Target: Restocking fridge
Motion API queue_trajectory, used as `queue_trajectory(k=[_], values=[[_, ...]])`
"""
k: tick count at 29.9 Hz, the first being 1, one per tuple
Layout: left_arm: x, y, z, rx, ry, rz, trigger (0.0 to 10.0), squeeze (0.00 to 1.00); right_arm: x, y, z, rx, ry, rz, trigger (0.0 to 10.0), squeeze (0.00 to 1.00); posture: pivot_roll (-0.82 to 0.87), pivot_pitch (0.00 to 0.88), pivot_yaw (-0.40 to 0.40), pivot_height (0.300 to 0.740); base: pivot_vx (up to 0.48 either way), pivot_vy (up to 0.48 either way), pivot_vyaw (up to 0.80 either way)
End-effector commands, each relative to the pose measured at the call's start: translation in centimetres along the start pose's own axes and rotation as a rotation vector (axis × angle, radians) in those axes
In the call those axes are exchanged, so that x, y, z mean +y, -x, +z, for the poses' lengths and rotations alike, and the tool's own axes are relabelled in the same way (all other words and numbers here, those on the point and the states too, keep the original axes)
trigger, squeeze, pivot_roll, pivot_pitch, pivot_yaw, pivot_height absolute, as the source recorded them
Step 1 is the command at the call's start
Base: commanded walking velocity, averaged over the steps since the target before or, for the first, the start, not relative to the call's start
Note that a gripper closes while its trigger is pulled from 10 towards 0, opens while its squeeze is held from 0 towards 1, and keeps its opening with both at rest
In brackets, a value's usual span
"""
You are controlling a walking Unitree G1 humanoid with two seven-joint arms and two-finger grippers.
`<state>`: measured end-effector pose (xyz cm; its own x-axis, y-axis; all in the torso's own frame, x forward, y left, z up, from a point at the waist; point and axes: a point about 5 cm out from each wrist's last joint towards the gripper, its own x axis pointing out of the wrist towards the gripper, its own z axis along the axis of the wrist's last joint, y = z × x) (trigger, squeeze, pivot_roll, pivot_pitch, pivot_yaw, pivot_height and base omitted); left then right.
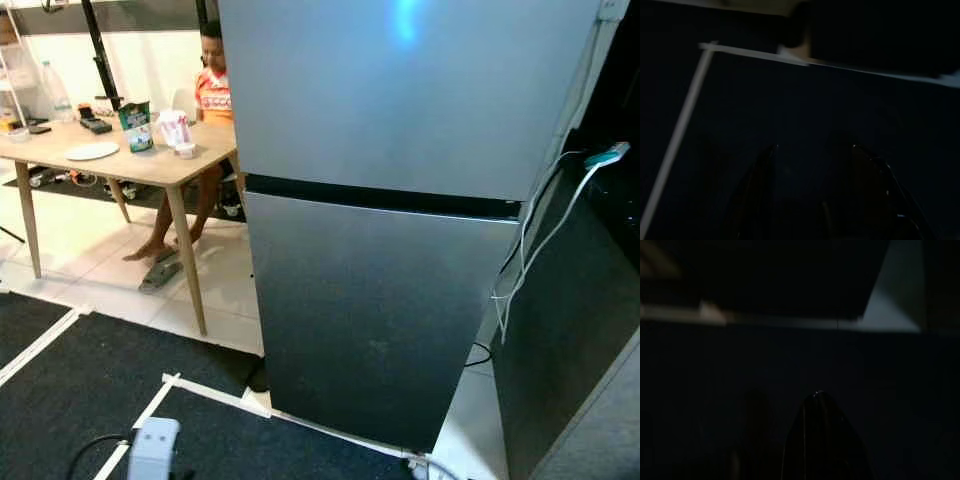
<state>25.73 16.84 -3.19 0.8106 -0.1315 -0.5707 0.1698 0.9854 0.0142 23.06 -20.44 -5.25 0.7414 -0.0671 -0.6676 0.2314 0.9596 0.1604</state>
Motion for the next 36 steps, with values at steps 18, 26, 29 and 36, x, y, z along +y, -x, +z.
queue_trajectory(k=[18,26,29,36], values=[[0.7,0.6,-0.9,-0.031,-0.065,0.045,10.0,0.0,3.1,-0.1,0.2,-0.049,0.245,0.179,10.0,0.0,-0.04,0.009,0.069,0.74,0.0,0.0,0.09],[4.8,2.1,-1.4,-0.088,0.019,0.329,10.0,0.0,2.8,0.0,-0.2,-0.019,0.285,0.203,10.0,0.0,-0.02,0.019,0.038,0.74,0.0,0.0,0.8],[5.2,2.4,-1.9,-0.079,0.072,0.34,10.0,0.0,2.3,0.1,-0.4,-0.011,0.295,0.199,10.0,0.0,-0.02,0.012,0.031,0.74,0.0,0.0,0.8],[4.0,1.8,-1.0,-0.116,0.045,0.277,10.0,0.0,1.8,0.4,-0.9,-0.008,0.283,0.202,10.0,0.0,-0.02,0.009,0.036,0.74,0.0,0.0,0.8]])
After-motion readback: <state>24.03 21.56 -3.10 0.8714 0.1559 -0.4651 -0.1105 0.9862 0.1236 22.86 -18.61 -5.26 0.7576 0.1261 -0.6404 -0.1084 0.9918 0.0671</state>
